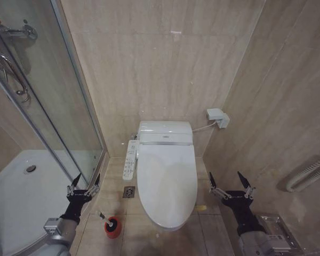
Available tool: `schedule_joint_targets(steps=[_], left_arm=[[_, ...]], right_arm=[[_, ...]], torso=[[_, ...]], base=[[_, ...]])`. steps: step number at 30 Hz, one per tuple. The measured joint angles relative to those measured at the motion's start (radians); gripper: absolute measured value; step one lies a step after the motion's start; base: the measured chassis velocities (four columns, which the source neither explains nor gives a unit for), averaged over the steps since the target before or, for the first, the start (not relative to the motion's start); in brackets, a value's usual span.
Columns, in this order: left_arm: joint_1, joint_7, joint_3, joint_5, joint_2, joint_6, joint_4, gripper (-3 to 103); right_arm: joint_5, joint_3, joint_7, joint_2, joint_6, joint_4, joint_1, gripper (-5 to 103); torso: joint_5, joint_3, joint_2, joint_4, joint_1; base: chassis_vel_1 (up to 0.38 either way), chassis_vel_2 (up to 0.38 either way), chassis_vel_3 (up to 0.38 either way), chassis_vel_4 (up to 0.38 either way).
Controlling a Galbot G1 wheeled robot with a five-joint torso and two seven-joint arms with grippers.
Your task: Open the toilet lid, clean the toilet bowl with a toilet brush, close the toilet lid, and flush.
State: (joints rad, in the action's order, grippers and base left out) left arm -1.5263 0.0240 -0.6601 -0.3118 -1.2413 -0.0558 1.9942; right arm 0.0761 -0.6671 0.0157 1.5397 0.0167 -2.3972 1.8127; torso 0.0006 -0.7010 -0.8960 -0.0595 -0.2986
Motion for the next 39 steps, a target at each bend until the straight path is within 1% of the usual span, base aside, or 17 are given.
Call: schedule_joint_targets(steps=[6,9,10,14,15,18,19,23,25,26,33,34,39], left_arm=[[0.042,0.003,0.019,-0.022,0.020,-0.024,-0.046,85],[0.089,-0.003,0.042,-0.047,0.041,-0.037,-0.105,85],[0.089,-0.003,0.042,-0.047,0.041,-0.037,-0.105,85],[0.164,0.004,0.069,-0.071,0.080,-0.050,-0.186,85],[0.164,0.004,0.069,-0.071,0.080,-0.050,-0.186,85],[0.204,0.015,0.092,-0.081,0.115,-0.053,-0.231,85],[0.204,0.015,0.092,-0.081,0.115,-0.053,-0.231,85],[0.235,0.042,0.117,-0.100,0.149,-0.068,-0.272,85],[0.241,0.050,0.123,-0.109,0.155,-0.071,-0.280,85],[0.246,0.054,0.128,-0.114,0.160,-0.073,-0.287,83],[0.266,0.073,0.148,-0.116,0.168,-0.081,-0.315,83],[0.267,0.075,0.152,-0.116,0.168,-0.082,-0.319,86],[0.274,0.073,0.170,-0.114,0.169,-0.088,-0.332,86]], right_arm=[[0.000,0.000,0.000,0.000,0.000,0.000,0.000,100],[0.000,0.000,0.000,0.000,0.000,0.000,0.000,100],[0.000,0.000,0.000,0.000,0.000,0.000,0.000,100],[0.000,0.000,0.000,0.000,0.000,0.000,0.000,100],[0.000,0.000,0.000,0.000,0.000,0.000,0.000,100],[0.000,0.000,0.000,0.000,0.000,0.000,0.000,100],[0.000,0.000,0.000,0.000,0.000,0.000,0.000,100],[0.000,0.000,0.000,0.000,0.000,0.000,0.000,100],[0.000,0.000,0.000,0.000,0.000,0.000,0.000,100],[0.000,0.000,0.000,0.000,0.000,0.000,0.000,100],[0.000,0.000,0.000,0.000,0.000,0.000,0.000,100],[0.000,0.000,0.000,0.000,0.000,0.000,0.000,100],[0.000,0.000,0.000,0.000,0.000,0.000,0.000,100]], torso=[[0.0001,0.000,0.000,0.0000,0.000],[0.0000,0.000,0.000,-0.0001,0.000],[0.0000,0.000,0.000,-0.0001,0.000],[-0.0001,0.000,0.000,-0.0001,0.000],[-0.0001,0.000,0.000,-0.0001,0.000],[0.0002,0.000,0.000,-0.0002,0.000],[0.0002,0.000,0.000,-0.0002,0.000],[0.0001,0.000,0.000,0.0000,0.000],[0.0000,0.000,0.000,0.0000,0.000],[0.0001,0.000,0.000,0.0000,0.000],[0.0001,0.000,0.000,0.0000,0.000],[0.0001,0.000,0.000,0.0000,0.000],[0.0001,0.000,0.000,0.0000,0.000]], base=[[0.000,0.000,0.000,0.000],[0.000,0.000,0.000,0.000],[0.000,0.000,0.000,0.000],[0.000,0.000,0.000,0.000],[0.000,0.000,0.000,0.000],[0.000,0.000,0.000,0.000],[0.000,0.000,0.000,0.000],[0.000,0.000,0.000,0.000],[0.000,0.000,0.000,0.000],[0.000,0.000,0.000,0.000],[0.000,0.000,0.000,0.000],[0.000,0.000,0.000,0.000],[0.000,0.000,0.000,0.000]])
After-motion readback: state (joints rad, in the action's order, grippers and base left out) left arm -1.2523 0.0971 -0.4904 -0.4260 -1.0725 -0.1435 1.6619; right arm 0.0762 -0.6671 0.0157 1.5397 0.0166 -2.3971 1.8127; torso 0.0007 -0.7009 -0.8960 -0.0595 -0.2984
